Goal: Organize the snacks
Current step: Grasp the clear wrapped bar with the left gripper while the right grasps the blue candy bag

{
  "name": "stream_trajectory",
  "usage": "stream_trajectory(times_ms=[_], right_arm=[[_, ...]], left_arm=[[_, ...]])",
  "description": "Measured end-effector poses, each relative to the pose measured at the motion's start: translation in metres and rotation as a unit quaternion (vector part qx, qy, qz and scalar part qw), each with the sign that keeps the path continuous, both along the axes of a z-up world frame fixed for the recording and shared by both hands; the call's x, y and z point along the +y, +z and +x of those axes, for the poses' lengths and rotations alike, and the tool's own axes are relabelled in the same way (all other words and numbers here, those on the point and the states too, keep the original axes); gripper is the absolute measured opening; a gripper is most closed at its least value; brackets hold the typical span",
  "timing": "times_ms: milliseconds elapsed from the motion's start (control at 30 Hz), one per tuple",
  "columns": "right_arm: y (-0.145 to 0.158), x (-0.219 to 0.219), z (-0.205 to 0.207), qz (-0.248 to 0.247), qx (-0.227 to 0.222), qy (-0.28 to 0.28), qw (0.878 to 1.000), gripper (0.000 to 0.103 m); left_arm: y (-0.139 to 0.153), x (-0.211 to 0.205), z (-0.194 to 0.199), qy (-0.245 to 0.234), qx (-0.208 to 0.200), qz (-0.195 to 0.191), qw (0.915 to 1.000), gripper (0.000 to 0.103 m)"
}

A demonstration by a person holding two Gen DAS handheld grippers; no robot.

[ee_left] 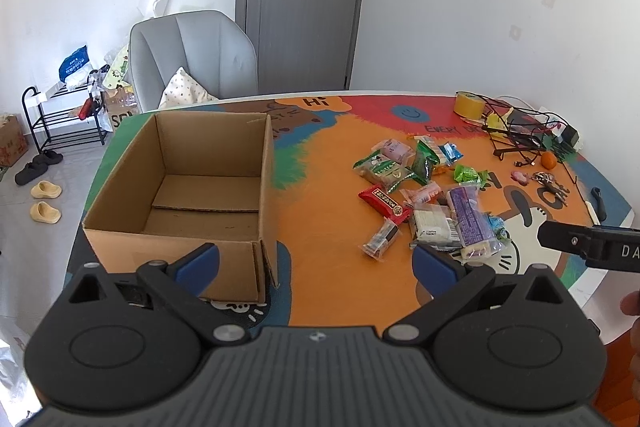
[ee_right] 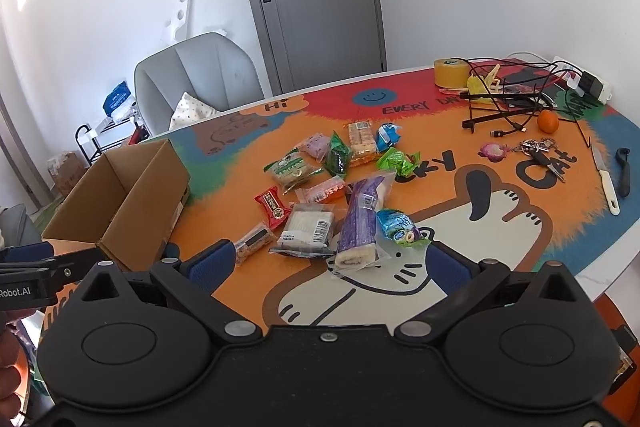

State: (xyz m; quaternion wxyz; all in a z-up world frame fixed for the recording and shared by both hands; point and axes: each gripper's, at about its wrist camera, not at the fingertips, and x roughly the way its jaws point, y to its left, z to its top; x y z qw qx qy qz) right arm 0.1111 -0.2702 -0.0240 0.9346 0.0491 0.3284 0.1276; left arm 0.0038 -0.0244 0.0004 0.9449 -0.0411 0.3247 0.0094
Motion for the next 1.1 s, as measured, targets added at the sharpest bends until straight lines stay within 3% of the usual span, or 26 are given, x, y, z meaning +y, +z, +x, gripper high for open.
stream_trajectory(times_ms=[467, 800, 967, 1100], right_arm=[[-0.022, -0.010, 0.018, 0.001, -0.019, 0.000, 1.000, 0.103], [-0.048, -0.022, 0.039, 0.016, -0.014, -0.003, 1.000, 0.103], [-0.059, -0.028, 0.052, 0.009, -0.016, -0.021, 1.000, 0.093], [-0.066, -0.038, 0.064, 0.029, -0.005, -0.030, 0.999, 0.078]], left_arm=[[-0.019, -0.027, 0.027, -0.014, -0.011, -0.011, 0.9998, 0.102], [-0.048, -0.046, 0.057, -0.037, 0.015, -0.028, 0.9988, 0.102], [-0.063, -0.047, 0.073, -0.035, 0.026, -0.043, 0.9981, 0.101], [-0.070, -0.051, 0.083, -0.032, 0.022, -0.047, 0.9982, 0.099]])
